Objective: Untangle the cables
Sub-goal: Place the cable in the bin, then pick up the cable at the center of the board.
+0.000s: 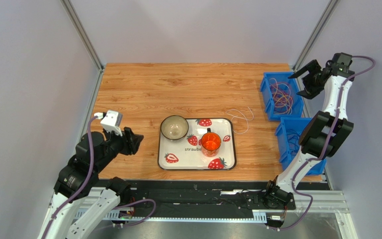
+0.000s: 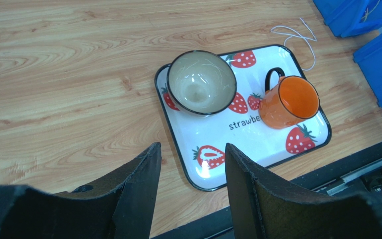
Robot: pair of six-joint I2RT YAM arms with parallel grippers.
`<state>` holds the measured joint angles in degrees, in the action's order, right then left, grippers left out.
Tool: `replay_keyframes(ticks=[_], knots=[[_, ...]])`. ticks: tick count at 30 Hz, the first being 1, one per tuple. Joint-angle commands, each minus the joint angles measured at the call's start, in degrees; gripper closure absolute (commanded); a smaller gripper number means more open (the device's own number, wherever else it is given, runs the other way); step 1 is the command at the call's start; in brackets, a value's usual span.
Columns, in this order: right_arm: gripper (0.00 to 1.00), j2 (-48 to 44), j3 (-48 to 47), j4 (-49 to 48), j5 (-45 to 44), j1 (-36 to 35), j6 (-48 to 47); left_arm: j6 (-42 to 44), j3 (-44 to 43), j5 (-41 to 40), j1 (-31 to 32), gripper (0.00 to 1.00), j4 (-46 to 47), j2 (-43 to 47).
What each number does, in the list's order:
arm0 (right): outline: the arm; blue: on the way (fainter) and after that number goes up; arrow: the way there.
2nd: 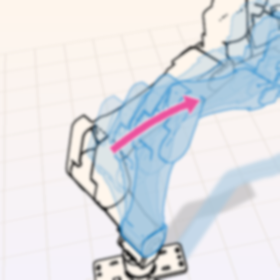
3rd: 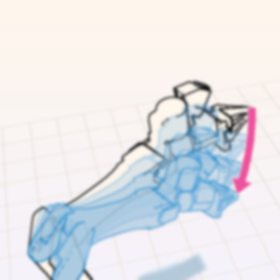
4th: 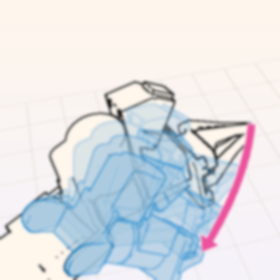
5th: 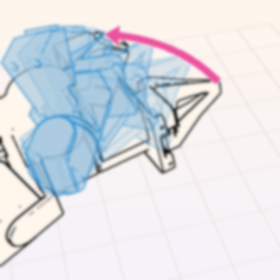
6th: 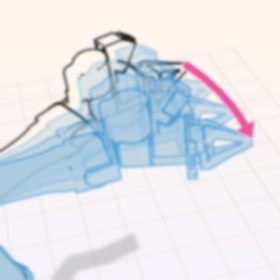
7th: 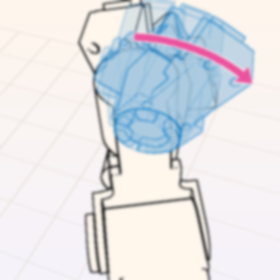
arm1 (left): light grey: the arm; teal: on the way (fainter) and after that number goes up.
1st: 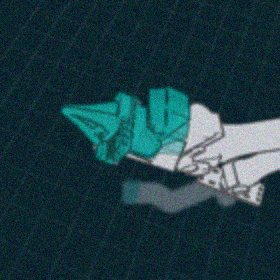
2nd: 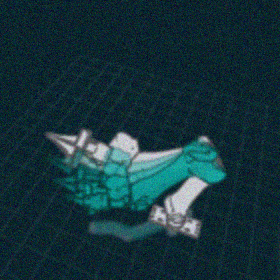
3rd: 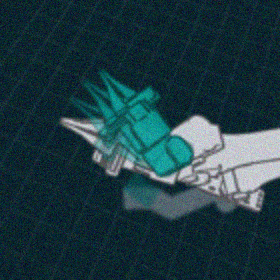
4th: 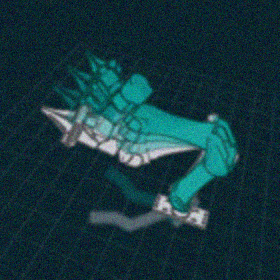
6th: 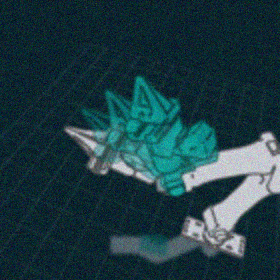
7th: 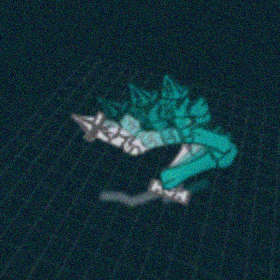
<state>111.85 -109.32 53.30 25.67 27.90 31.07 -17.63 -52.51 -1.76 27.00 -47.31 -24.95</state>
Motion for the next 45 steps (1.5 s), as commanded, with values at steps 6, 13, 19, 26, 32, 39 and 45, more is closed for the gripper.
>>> replay_keyframes(ticks=[6,13,19,26,32,39,45], knots=[[0.15,-10.8,3.9,-0.2,-4.2,-5.6,-6.2,0.7,0.2,0.2,0.1,0.42,2.0,0.3],[0.17,-18.0,12.3,-1.0,-5.6,-11.1,-10.1,0.8,0.2,0.6,0.1,0.42,2.0,0.8],[0.18,-25.8,20.8,-3.5,-5.4,-17.9,-12.9,0.8,0.2,1.1,0.1,0.41,2.2,0.2],[0.17,-31.8,26.6,-6.5,-5.8,-23.4,-14.5,0.0,0.0,-0.3,0.1,0.18,1.5,-1.1],[0.17,-29.2,27.1,-7.2,-11.2,-33.2,-17.3,-0.4,-0.1,-1.8,0.1,0.15,1.0,-1.3],[0.17,-22.0,25.9,-7.3,-15.4,-39.8,-20.0,-0.3,0.0,-1.9,0.1,0.17,1.0,-1.5],[0.17,-15.1,21.6,-5.8,-21.2,-42.5,-21.8,-0.3,0.0,-2.5,0.1,0.18,1.0,-1.2]])
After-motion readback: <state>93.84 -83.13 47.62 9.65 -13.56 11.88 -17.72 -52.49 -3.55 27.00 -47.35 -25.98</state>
